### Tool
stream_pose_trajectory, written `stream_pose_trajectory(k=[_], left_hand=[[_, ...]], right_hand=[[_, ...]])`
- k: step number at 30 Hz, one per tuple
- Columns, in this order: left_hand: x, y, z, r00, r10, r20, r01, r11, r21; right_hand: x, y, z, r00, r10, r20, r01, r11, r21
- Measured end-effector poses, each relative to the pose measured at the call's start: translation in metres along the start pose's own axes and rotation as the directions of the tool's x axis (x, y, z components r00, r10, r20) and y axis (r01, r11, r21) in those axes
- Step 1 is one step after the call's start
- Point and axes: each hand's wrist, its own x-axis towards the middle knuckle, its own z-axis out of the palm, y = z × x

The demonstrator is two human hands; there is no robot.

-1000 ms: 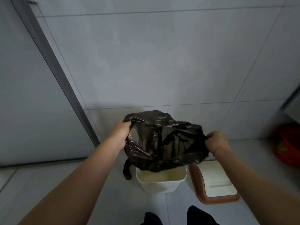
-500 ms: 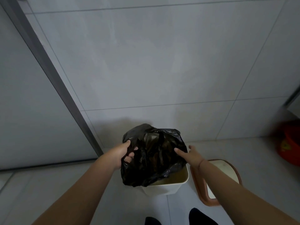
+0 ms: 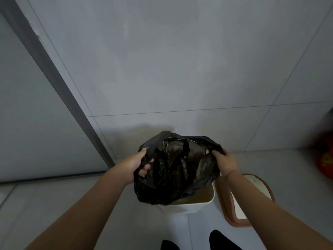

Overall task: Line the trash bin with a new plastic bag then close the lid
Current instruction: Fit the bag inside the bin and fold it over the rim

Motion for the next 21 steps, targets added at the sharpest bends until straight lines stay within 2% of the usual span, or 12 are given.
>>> stream_pose_trajectory(k=[2,8,9,11,12,14,16,17,18,21], left_hand=[[0.003,-0.002,0.010,1.000,0.003,-0.008,-0.003,0.999,0.033],[0.005,-0.012,0.039,1.000,0.004,-0.020,-0.003,0.997,0.074],[0.006,-0.016,0.041,0.997,0.044,-0.061,-0.036,0.992,0.124],[0.013,-0.024,0.038,0.960,0.229,-0.164,-0.173,0.940,0.295],[0.016,-0.029,0.034,0.931,0.325,-0.167,-0.243,0.892,0.381],[0.021,-0.037,0.028,0.869,0.489,-0.074,-0.372,0.746,0.553],[0.034,-0.048,0.022,0.804,0.591,0.059,-0.419,0.494,0.762],[0.040,-0.054,0.020,0.788,0.605,0.111,-0.409,0.380,0.829],[0.047,-0.059,0.019,0.795,0.589,0.143,-0.385,0.308,0.870],[0.065,-0.073,0.015,0.866,0.472,0.161,-0.270,0.172,0.947]], right_hand=[[-0.002,-0.007,-0.015,0.999,-0.018,-0.043,0.021,0.996,0.082],[-0.021,-0.020,-0.039,0.978,-0.199,-0.065,0.204,0.974,0.095],[-0.024,-0.019,-0.040,0.976,-0.214,-0.042,0.217,0.972,0.087],[-0.030,-0.016,-0.038,0.974,-0.220,0.045,0.217,0.974,0.067],[-0.033,-0.013,-0.036,0.971,-0.219,0.098,0.215,0.975,0.047],[-0.037,-0.009,-0.031,0.952,-0.248,0.181,0.255,0.967,-0.013],[-0.035,-0.006,-0.025,0.919,-0.301,0.254,0.327,0.943,-0.064],[-0.033,-0.003,-0.022,0.903,-0.315,0.291,0.360,0.926,-0.112],[-0.029,0.000,-0.017,0.892,-0.312,0.326,0.381,0.908,-0.175],[-0.017,0.015,0.000,0.882,-0.237,0.408,0.399,0.836,-0.377]])
